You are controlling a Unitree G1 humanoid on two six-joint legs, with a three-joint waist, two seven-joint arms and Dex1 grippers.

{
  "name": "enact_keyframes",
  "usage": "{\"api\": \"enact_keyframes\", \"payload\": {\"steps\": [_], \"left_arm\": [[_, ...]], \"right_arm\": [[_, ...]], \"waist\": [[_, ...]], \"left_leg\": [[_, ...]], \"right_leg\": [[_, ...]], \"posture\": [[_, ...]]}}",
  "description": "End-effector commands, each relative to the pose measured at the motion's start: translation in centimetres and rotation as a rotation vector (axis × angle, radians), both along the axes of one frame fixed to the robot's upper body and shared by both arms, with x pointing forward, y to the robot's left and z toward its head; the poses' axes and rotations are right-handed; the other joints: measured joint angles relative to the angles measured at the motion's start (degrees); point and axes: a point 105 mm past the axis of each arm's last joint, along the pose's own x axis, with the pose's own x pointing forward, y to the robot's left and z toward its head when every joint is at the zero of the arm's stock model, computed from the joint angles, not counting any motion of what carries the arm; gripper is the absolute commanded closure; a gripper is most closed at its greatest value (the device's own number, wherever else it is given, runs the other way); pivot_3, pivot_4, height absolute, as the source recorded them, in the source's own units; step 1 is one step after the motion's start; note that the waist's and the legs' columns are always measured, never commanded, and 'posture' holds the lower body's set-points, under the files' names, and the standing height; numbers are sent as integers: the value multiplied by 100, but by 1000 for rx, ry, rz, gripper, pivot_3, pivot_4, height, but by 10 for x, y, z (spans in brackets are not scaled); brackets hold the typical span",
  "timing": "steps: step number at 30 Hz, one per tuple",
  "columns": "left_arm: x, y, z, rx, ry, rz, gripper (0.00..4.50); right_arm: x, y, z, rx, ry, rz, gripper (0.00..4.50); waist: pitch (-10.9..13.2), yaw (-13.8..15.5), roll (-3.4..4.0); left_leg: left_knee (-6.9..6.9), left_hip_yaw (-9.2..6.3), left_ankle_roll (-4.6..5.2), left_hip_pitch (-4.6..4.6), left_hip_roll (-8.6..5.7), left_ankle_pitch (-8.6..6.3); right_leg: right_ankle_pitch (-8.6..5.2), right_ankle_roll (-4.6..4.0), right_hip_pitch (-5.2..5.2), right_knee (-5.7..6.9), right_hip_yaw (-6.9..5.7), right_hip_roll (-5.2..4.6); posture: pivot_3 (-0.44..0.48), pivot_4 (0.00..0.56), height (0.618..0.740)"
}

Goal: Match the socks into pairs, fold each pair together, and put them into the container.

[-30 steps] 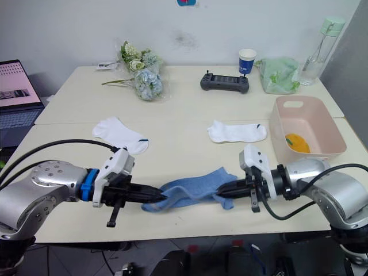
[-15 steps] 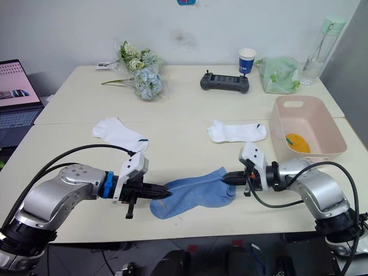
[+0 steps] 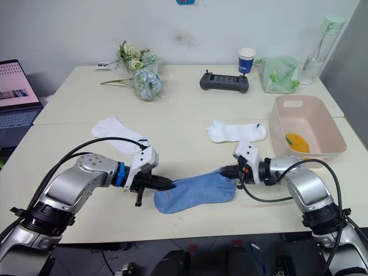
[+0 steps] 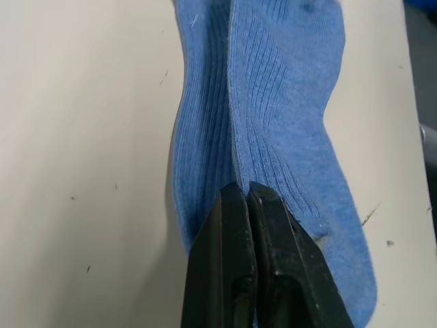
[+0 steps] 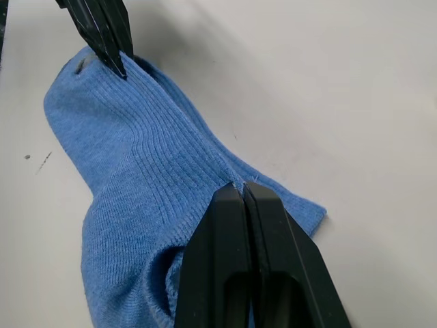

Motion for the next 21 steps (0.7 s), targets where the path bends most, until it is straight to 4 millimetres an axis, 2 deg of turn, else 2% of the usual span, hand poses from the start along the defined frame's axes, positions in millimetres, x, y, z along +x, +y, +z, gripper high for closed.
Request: {"api": "enact_keyframes", "payload": {"steps": [1,9,11,14,17,19,21], "left_arm": [[2,-1,5,4,-26,-17,4493],[9,-2,7,-7,-30,10,4493],[8,-6,9,-27,-53,-20,4500],[9,-8,11,-65,-64,-3,3859],[12,-1,16,-105,-65,64,2905],[10,11,22,-149,-62,122,2325],[6,20,24,-178,-52,158,2325]], "right_arm": [[6,3,11,11,-58,2,4500],[13,3,9,9,-60,-16,4500],[14,2,10,15,-61,-22,4045],[13,0,13,49,-55,-42,3152],[15,-7,24,106,-48,-91,2052],[15,-18,28,127,-45,-130,2039],[11,-23,28,126,-42,-144,2039]], "waist": [[0,0,0],[0,-3,0],[0,-3,0],[0,-1,0],[0,-4,0],[0,-13,0],[0,-13,0]], "left_leg": [[0,0,0,0,0,0],[3,-2,0,0,-1,0],[3,-1,0,0,-1,0],[4,-2,0,0,-1,0],[5,-2,0,0,-1,0],[4,-2,0,0,0,0],[2,-4,0,0,1,0]], "right_leg": [[0,0,0,0,0,0],[0,0,1,2,-2,0],[0,0,0,2,-1,0],[0,0,1,2,-1,0],[0,0,0,3,0,0],[0,0,-2,3,1,0],[0,0,-3,2,1,-1]], "posture": [[0,150,740],[0,150,740],[0,150,740],[0,150,740],[0,150,740],[0,150,740],[0,150,740]]}}
